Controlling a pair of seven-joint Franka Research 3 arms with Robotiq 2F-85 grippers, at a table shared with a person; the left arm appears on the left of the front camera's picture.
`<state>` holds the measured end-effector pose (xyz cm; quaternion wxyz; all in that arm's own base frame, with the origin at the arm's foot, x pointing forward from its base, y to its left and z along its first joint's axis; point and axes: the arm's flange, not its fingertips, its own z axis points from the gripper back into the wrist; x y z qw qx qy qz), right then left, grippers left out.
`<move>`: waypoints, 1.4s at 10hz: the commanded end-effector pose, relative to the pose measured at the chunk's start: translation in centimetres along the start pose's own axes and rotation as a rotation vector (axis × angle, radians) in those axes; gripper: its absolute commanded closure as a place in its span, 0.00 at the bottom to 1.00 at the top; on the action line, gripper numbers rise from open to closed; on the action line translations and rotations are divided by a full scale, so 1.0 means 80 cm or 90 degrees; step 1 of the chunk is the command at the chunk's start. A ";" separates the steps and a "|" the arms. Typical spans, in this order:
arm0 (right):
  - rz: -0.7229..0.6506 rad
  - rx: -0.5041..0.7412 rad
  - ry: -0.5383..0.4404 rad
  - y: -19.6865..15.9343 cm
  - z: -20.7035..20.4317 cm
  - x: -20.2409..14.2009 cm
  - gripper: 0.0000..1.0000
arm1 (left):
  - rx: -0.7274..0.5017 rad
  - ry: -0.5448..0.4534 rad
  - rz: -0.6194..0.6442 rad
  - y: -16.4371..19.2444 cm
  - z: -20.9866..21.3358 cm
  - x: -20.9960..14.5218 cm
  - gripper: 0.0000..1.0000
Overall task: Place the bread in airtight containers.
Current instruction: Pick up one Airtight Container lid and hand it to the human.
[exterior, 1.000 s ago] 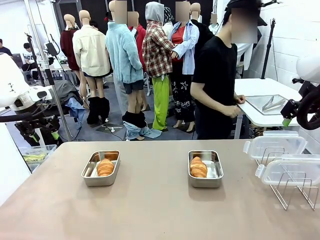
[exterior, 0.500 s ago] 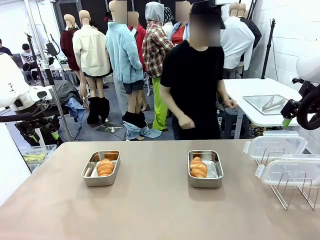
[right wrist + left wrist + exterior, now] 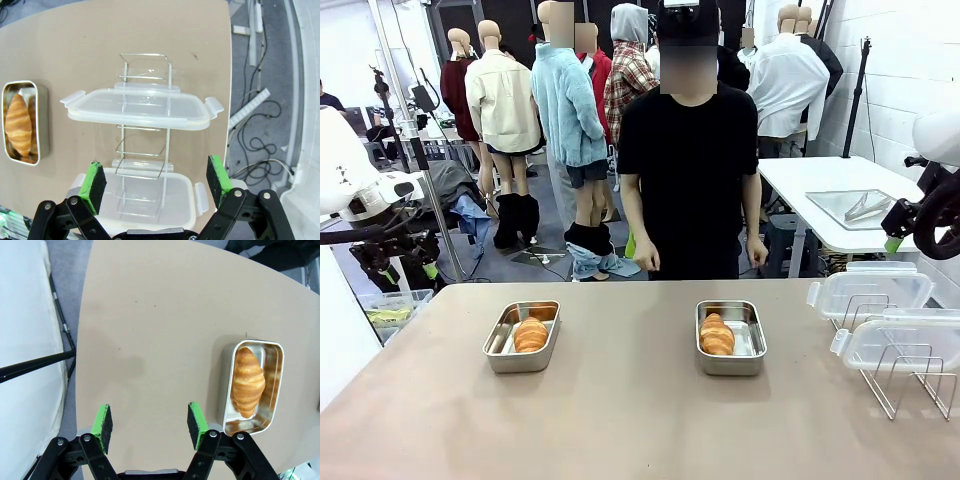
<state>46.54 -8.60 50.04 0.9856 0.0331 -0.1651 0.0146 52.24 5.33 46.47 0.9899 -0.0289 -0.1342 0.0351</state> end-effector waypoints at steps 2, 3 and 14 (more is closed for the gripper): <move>-0.008 -0.008 0.001 0.003 0.000 0.005 0.00 | 0.007 -0.003 -0.006 0.001 0.004 0.000 0.22; -0.008 -0.008 0.001 0.003 0.000 0.005 0.00 | 0.007 -0.003 -0.006 0.001 0.004 0.000 0.22; -0.008 -0.008 0.001 0.003 0.000 0.005 0.00 | 0.007 -0.003 -0.006 0.001 0.004 0.000 0.22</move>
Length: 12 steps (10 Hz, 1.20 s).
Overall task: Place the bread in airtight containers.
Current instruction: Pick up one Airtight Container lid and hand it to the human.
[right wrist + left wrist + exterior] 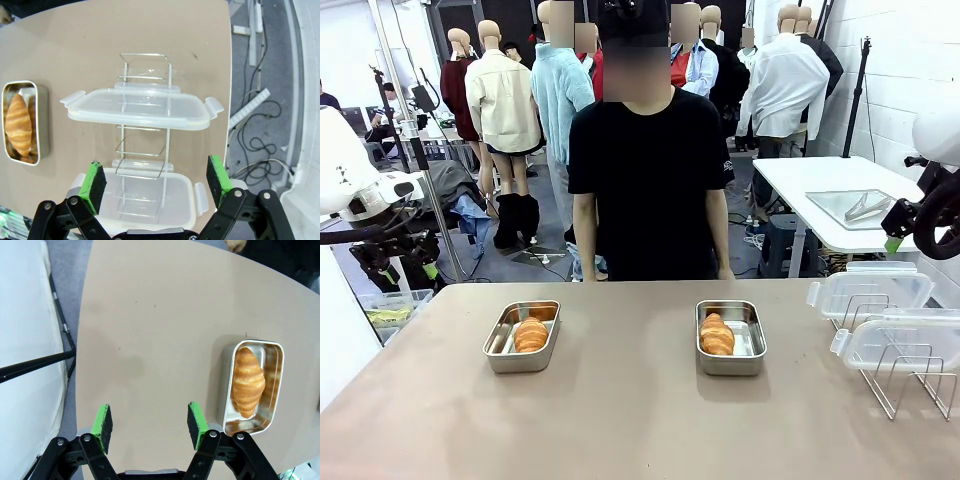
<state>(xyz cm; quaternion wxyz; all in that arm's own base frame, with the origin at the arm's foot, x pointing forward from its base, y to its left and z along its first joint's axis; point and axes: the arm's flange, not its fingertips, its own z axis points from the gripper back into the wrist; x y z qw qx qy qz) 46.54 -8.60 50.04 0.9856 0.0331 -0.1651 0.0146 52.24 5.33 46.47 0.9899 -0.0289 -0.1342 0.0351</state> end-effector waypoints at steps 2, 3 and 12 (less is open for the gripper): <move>-0.008 -0.008 0.001 0.003 0.000 0.005 0.00 | 0.007 -0.003 -0.006 0.001 0.004 0.000 0.22; -0.008 -0.008 0.001 0.003 0.000 0.005 0.00 | 0.007 -0.003 -0.006 0.001 0.004 0.000 0.22; 0.725 0.165 0.142 0.056 0.045 -0.071 0.00 | 0.007 -0.003 -0.006 0.001 0.004 0.000 0.22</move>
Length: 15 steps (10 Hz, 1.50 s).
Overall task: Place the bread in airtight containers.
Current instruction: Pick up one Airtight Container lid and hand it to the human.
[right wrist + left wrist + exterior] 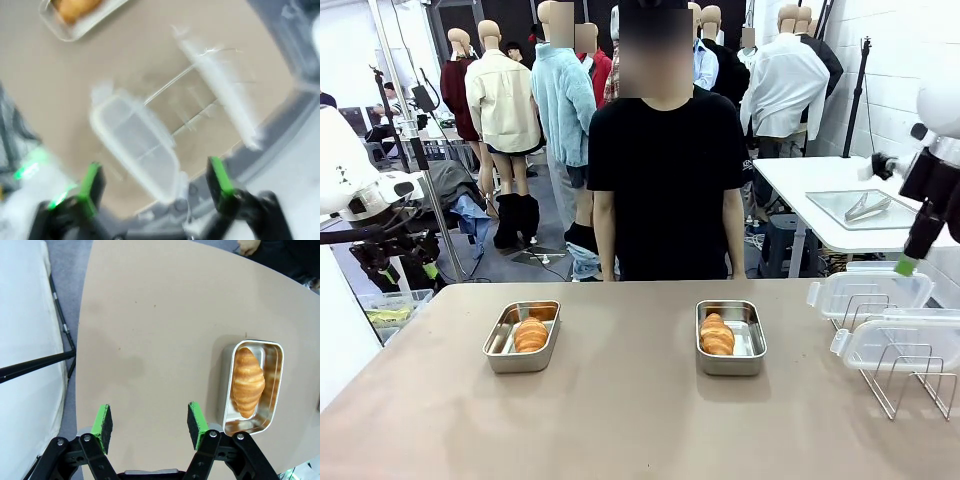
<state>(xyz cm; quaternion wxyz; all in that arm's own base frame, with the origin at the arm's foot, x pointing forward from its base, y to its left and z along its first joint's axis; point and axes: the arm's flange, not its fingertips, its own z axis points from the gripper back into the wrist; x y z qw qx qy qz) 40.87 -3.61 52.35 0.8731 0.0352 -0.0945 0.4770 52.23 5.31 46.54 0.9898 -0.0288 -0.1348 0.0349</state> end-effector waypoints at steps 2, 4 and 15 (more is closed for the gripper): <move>0.189 0.095 0.026 0.048 -0.010 -0.029 0.00 | 0.007 -0.002 -0.006 0.001 0.004 0.000 0.22; 0.142 0.029 0.027 0.067 -0.022 -0.035 0.00 | 0.007 -0.002 -0.006 0.001 0.004 0.000 0.22; 0.148 -0.075 0.062 0.018 -0.110 0.006 0.00 | 0.007 -0.002 -0.006 0.001 0.004 0.000 0.22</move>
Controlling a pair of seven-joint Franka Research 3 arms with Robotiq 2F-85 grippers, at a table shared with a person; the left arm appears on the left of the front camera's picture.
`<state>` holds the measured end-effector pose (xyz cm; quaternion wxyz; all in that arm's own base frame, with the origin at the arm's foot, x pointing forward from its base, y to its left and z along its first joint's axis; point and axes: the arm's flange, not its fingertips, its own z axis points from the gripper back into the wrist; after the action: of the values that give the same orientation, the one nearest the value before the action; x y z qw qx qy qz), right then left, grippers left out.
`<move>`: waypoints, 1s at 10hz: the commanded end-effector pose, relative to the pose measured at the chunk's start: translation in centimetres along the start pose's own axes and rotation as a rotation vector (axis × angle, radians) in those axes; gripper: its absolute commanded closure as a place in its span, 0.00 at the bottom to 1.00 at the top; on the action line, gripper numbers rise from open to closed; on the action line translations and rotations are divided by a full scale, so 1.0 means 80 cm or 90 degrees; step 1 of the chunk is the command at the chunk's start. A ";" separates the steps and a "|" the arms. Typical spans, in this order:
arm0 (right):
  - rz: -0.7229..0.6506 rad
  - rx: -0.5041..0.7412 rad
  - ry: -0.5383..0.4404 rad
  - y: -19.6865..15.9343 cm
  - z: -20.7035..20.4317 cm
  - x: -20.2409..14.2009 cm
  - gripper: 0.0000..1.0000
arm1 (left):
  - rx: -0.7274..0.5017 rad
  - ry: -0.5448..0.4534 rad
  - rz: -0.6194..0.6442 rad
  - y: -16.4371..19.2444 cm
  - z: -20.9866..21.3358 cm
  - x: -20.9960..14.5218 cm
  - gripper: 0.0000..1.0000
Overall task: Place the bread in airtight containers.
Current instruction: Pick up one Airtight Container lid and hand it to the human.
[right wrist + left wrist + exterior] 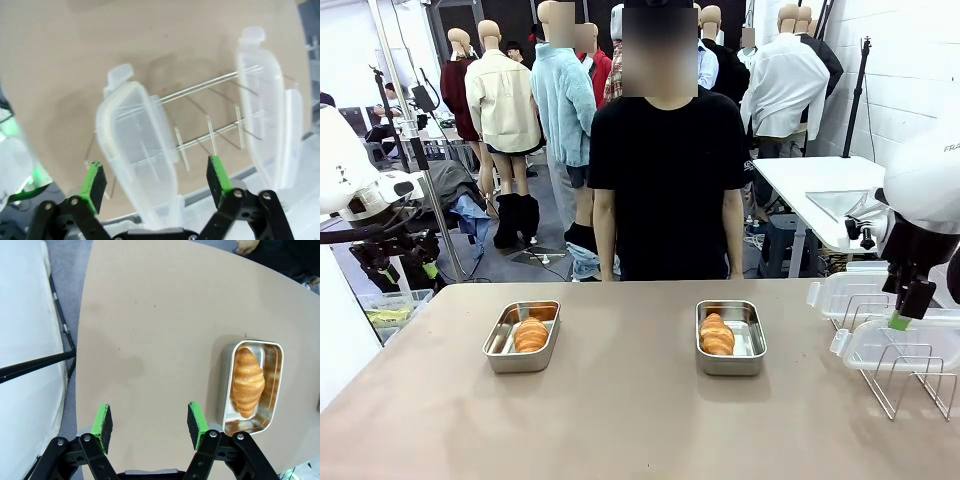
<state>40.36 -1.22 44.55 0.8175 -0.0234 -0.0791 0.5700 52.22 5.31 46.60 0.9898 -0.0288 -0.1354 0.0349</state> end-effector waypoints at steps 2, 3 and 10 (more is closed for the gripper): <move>0.026 -0.016 0.025 -0.009 -0.023 0.007 0.00 | 0.007 -0.002 -0.006 0.001 0.003 0.000 0.22; 0.038 -0.018 0.025 -0.011 -0.027 0.008 0.00 | 0.007 -0.002 -0.006 0.001 0.003 0.000 0.22; 0.046 -0.014 0.052 -0.013 -0.034 0.010 0.60 | 0.007 -0.002 -0.006 0.001 0.003 0.000 0.22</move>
<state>41.68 -0.66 42.14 0.8004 -0.0423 -0.0578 0.5952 52.22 5.31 46.60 0.9898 -0.0288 -0.1354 0.0349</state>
